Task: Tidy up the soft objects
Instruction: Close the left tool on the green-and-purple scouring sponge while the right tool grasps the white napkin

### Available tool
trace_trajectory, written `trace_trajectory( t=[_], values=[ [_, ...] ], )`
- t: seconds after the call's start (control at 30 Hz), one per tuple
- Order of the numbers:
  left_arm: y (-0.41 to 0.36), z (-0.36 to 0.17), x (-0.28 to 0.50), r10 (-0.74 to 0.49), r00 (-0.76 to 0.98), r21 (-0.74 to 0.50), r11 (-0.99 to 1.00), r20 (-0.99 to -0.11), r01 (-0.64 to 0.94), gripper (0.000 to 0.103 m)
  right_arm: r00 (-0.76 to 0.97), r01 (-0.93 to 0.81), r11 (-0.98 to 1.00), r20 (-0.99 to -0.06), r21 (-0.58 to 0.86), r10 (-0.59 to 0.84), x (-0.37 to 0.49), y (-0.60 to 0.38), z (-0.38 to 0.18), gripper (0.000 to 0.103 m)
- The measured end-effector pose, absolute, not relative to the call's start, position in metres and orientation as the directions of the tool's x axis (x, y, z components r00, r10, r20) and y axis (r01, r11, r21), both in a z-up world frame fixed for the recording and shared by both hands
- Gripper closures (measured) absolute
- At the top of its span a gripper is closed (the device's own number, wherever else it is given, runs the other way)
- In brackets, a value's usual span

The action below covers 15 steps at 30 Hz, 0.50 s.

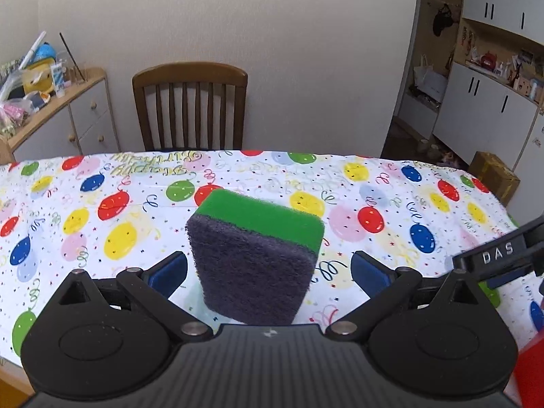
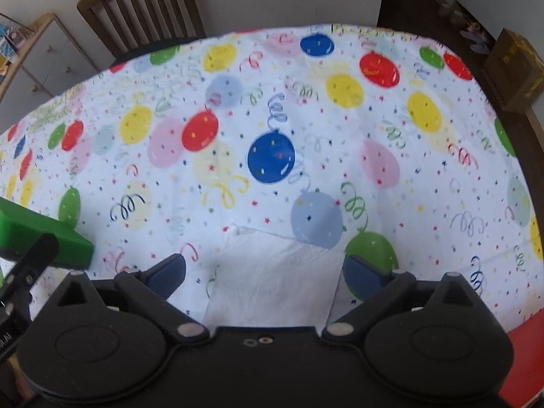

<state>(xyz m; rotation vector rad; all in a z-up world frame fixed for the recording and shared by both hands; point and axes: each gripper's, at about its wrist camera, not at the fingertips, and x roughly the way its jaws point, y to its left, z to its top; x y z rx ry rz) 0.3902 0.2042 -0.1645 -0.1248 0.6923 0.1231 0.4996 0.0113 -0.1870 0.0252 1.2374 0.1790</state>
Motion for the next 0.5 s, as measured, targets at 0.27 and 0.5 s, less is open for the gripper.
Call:
trace_trajectory(
  t=[0.27,0.5],
  values=[
    [0.211,-0.179,0.396,0.105,0.763,-0.063,0.980,-0.638,-0.188,0.008,0.305,-0.121,0.989,-0.945,0.085,0.118,0.498,0.017,-0.201,0.009],
    [0.213,-0.184,0.398,0.108,0.763,-0.071,0.978,-0.637,-0.197,0.028,0.339,-0.153,0.988,-0.940,-0.008,0.045,0.493,0.024,-0.200,0.022]
  ],
)
